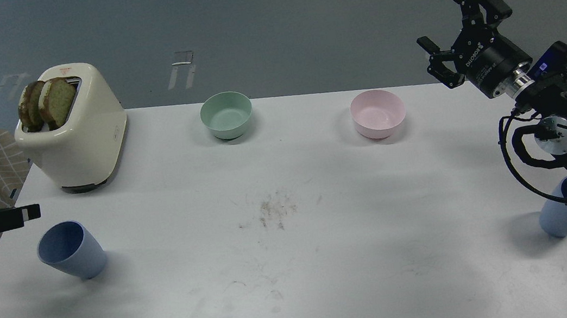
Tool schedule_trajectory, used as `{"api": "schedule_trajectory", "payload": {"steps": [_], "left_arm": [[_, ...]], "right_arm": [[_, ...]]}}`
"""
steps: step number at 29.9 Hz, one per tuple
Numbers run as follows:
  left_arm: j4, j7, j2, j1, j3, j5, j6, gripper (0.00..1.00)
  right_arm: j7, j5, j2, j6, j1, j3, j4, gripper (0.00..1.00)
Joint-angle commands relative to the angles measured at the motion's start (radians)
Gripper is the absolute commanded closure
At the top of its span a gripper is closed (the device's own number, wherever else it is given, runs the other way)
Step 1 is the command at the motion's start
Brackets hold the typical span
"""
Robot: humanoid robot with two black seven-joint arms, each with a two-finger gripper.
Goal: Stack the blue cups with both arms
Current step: 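Lower the left gripper beside the blue cup near the toaster and grasp it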
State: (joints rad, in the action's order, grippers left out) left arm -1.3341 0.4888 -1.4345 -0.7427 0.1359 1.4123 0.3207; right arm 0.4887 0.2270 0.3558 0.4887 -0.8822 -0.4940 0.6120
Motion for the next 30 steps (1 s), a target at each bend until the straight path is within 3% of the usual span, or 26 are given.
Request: {"api": "schedule_trajectory", "payload": {"steps": [1,21,24,27,28,30], "left_arm": [[0.012,0.000,0.023,0.009,-0.012,-0.001,-0.002,0.02],[0.102,0.000,0.121,0.082,-0.013,0.016,-0.011,0.07],[0.104,0.000,0.124,0.085,-0.013,0.016,-0.014,0.14],[0.110,0.000,0.128,0.098,-0.013,0.016,-0.015,0.30],[0.110,0.000,0.128,0.098,-0.013,0.016,-0.015,0.30],[0.118,0.000,0.134,0.101,-0.013,0.016,-0.017,0.44]], "right_arm": [[0.000,0.000,0.003,0.000,0.002,0.000,0.002,0.00],[0.000,0.002,0.014,0.000,0.012,0.000,0.002,0.00],[0.000,0.002,0.015,0.000,0.017,0.000,0.002,0.00],[0.000,0.003,0.014,0.000,0.020,0.000,0.002,0.00],[0.000,0.003,0.014,0.000,0.020,0.000,0.002,0.00],[0.000,0.003,0.014,0.000,0.020,0.000,0.002,0.00]]}}
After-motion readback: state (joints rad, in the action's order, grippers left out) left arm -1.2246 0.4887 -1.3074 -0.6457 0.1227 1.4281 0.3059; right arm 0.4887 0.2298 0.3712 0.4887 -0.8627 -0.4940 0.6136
